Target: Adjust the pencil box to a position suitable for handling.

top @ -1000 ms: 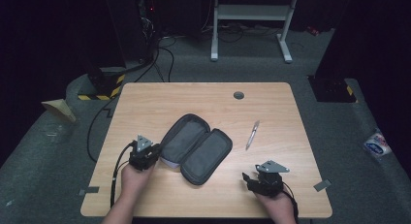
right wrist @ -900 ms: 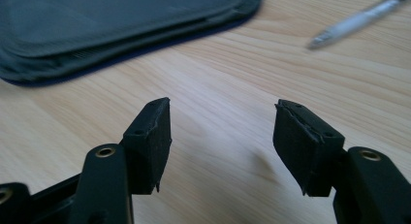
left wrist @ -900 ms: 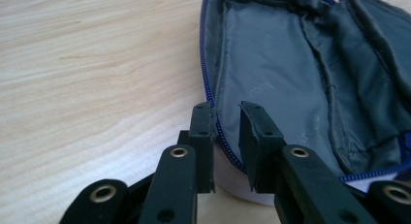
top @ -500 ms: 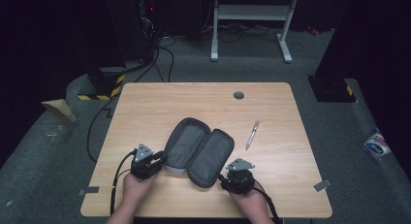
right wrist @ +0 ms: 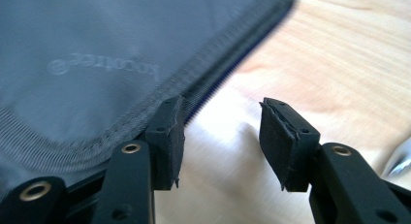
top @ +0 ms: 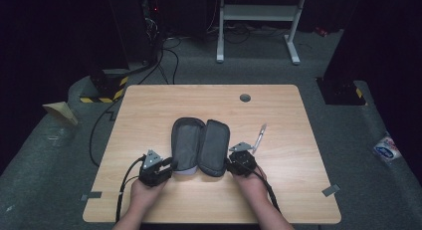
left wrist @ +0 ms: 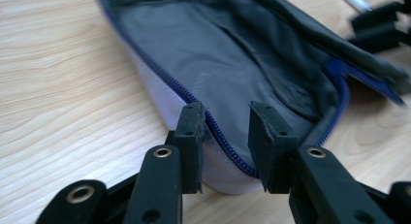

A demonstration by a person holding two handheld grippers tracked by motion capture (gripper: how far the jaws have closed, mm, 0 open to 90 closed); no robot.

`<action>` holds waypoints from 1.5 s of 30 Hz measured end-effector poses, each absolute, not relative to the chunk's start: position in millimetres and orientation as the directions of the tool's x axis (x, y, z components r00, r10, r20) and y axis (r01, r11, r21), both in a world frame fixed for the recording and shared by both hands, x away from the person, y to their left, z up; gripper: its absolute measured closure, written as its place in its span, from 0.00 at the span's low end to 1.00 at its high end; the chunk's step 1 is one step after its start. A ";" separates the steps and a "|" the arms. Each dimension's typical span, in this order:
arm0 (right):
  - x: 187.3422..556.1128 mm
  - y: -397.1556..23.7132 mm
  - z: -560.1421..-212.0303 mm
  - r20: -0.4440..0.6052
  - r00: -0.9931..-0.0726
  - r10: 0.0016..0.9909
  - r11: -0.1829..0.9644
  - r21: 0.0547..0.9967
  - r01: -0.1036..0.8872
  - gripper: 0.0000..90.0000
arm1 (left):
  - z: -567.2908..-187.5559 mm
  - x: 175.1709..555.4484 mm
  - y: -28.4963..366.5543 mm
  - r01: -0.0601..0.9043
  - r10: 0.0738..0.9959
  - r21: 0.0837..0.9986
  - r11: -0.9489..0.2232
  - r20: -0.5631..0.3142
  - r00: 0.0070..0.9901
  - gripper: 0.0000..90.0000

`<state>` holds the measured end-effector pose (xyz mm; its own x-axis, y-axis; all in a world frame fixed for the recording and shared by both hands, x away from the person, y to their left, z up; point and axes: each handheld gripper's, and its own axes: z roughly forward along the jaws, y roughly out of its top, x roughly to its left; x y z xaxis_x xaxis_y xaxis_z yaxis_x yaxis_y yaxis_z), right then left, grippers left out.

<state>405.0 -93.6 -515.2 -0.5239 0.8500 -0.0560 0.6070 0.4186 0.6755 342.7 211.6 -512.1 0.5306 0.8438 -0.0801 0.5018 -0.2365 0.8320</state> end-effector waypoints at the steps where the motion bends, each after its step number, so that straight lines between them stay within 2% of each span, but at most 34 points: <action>1: 409.6 -95.2 -515.0 -0.052 -0.523 0.851 0.416 0.675 0.610 0.57 | -511.5 341.8 210.0 0.498 0.841 0.833 -0.241 -0.076 0.536 0.72; 4: 407.3 -99.8 -506.1 -0.061 -0.517 0.854 0.404 0.703 0.585 0.55 | -510.1 340.0 208.6 0.495 0.840 0.837 -0.232 -0.084 0.536 0.70; 7: 381.7 -96.8 -492.6 -0.061 -0.567 0.822 0.406 0.760 0.507 0.52 | -508.7 338.5 208.4 0.491 0.839 0.840 -0.231 -0.083 0.537 0.68; 12: 344.5 -79.3 -492.3 -0.031 -0.672 0.740 0.432 0.788 0.439 0.41 | -507.5 336.8 206.2 0.488 0.840 0.845 -0.222 -0.089 0.535 0.68; 14: 338.9 -72.2 -495.9 -0.035 -0.685 0.728 0.445 0.784 0.433 0.40 | -506.0 335.1 204.1 0.484 0.832 0.847 -0.221 -0.095 0.546 0.67; 17: 342.5 -67.9 -503.9 -0.075 -0.664 0.744 0.471 0.764 0.441 0.40 | -504.1 331.1 197.3 0.465 0.821 0.851 -0.245 -0.073 0.566 0.66; 19: 348.5 -72.2 -507.3 -0.062 -0.646 0.761 0.455 0.760 0.464 0.40 | -502.3 327.2 191.9 0.431 0.819 0.860 -0.274 -0.026 0.573 0.64; 21: 353.1 -78.2 -507.6 -0.049 -0.627 0.777 0.434 0.763 0.478 0.40 | -499.7 325.0 190.0 0.406 0.813 0.871 -0.275 -0.015 0.583 0.60; 28: 373.4 -97.9 -508.3 -0.061 -0.557 0.828 0.398 0.764 0.508 0.42 | -497.1 323.6 191.2 0.394 0.807 0.880 -0.265 -0.021 0.591 0.56; 34: 394.7 -105.2 -507.7 -0.017 -0.505 0.863 0.332 0.772 0.542 0.44 | -499.5 326.6 192.9 0.400 0.813 0.873 -0.279 -0.007 0.582 0.56; 38: 385.7 -94.0 -492.4 0.000 -0.537 0.844 0.310 0.817 0.487 0.45 | -506.2 334.1 204.1 0.428 0.836 0.858 -0.285 0.004 0.549 0.56; 45: 368.7 -51.0 -480.5 0.000 -0.631 0.776 0.344 0.839 0.423 0.48 | -512.7 343.7 225.3 0.482 0.881 0.836 -0.263 0.005 0.473 0.56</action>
<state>368.7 -51.0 -480.5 -0.6306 0.7761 -0.0002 0.4226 0.3437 0.8386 343.7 225.3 -512.7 0.4734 0.8808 0.0045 0.4816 -0.2631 0.8360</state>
